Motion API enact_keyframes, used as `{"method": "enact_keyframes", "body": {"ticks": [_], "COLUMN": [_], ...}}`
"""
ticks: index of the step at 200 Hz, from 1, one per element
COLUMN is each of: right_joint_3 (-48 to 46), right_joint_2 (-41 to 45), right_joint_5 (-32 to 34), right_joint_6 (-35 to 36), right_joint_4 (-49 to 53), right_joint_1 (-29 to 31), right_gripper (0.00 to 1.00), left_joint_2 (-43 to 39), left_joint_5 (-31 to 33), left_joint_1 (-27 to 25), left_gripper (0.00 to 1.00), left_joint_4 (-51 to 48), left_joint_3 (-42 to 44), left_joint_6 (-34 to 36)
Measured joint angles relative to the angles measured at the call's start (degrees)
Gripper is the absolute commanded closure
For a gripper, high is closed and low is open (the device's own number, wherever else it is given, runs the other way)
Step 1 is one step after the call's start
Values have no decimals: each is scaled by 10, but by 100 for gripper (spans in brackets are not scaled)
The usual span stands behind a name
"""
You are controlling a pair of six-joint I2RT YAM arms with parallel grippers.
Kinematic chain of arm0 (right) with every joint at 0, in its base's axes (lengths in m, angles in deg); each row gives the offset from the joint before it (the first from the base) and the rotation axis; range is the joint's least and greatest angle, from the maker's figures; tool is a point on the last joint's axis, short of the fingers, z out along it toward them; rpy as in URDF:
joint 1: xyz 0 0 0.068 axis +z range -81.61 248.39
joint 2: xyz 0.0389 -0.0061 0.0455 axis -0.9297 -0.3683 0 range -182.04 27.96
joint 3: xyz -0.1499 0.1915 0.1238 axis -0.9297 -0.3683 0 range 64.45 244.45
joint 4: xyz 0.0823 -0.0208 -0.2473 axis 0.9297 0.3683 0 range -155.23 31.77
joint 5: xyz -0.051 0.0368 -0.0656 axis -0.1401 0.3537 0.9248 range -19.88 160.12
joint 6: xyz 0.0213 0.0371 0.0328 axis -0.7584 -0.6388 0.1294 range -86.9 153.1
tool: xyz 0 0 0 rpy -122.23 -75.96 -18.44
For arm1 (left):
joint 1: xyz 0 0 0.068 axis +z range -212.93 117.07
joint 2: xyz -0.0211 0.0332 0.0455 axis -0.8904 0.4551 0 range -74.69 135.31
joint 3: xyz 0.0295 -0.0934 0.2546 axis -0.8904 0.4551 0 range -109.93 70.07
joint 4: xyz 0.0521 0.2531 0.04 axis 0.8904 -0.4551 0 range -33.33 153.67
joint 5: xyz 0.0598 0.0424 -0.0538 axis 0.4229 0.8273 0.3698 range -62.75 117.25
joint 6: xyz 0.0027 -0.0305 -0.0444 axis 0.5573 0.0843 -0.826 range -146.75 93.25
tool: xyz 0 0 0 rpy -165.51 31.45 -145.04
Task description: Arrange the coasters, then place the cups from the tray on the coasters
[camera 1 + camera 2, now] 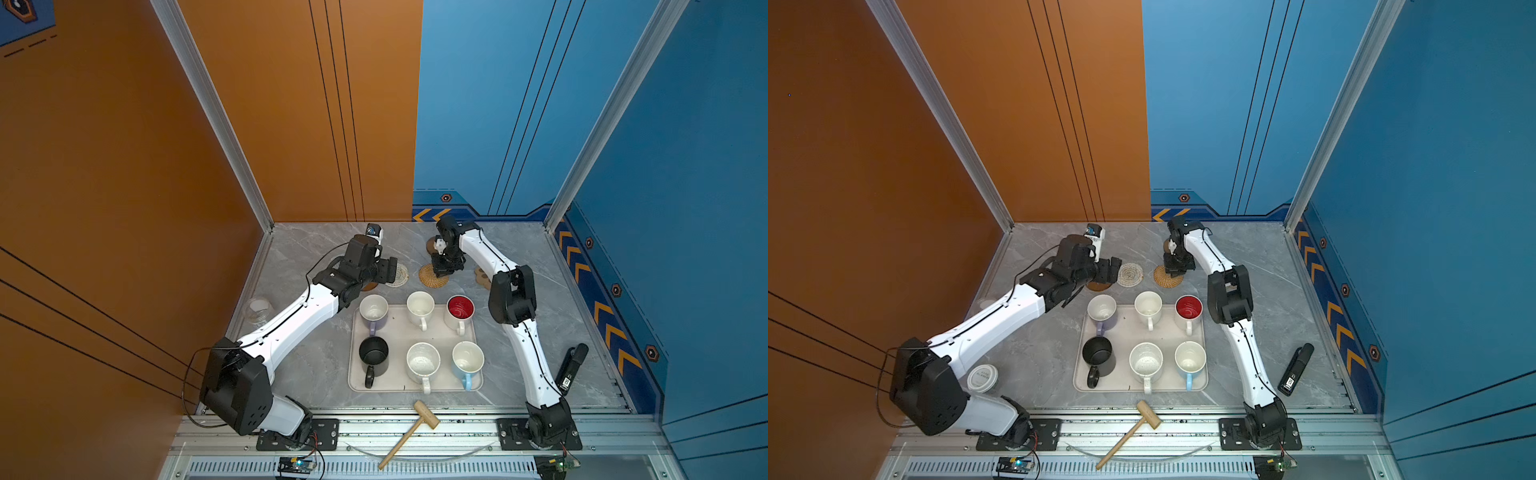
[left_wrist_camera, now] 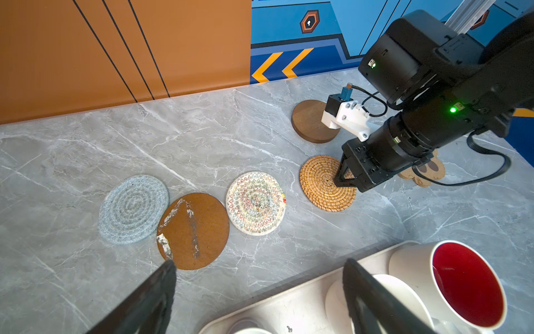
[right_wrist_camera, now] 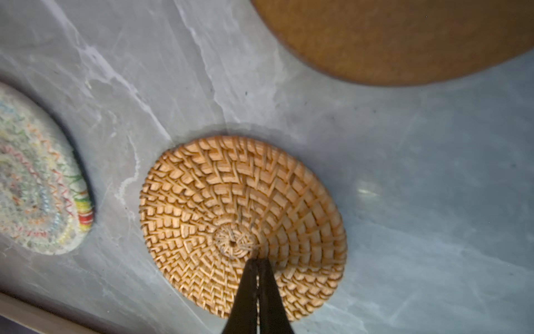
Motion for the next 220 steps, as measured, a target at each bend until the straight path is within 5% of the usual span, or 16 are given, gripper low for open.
{"method": "enact_keyframes", "body": {"ticks": [123, 144, 220], "right_joint_3": [5, 15, 75], "right_joint_2": [13, 28, -14], "right_joint_5": [-25, -23, -53], "right_joint_6": [-17, -25, -94], "right_joint_4": [-78, -88, -201], "right_joint_1": [-6, -10, -73], "right_gripper": [100, 91, 91], "left_joint_2": [0, 0, 20], "left_joint_5": [0, 0, 0], "left_joint_1": [0, 0, 0], "left_gripper": [9, 9, 9], "left_joint_4": [0, 0, 0], "left_joint_3": [0, 0, -1], "left_joint_6": [0, 0, 0]}}
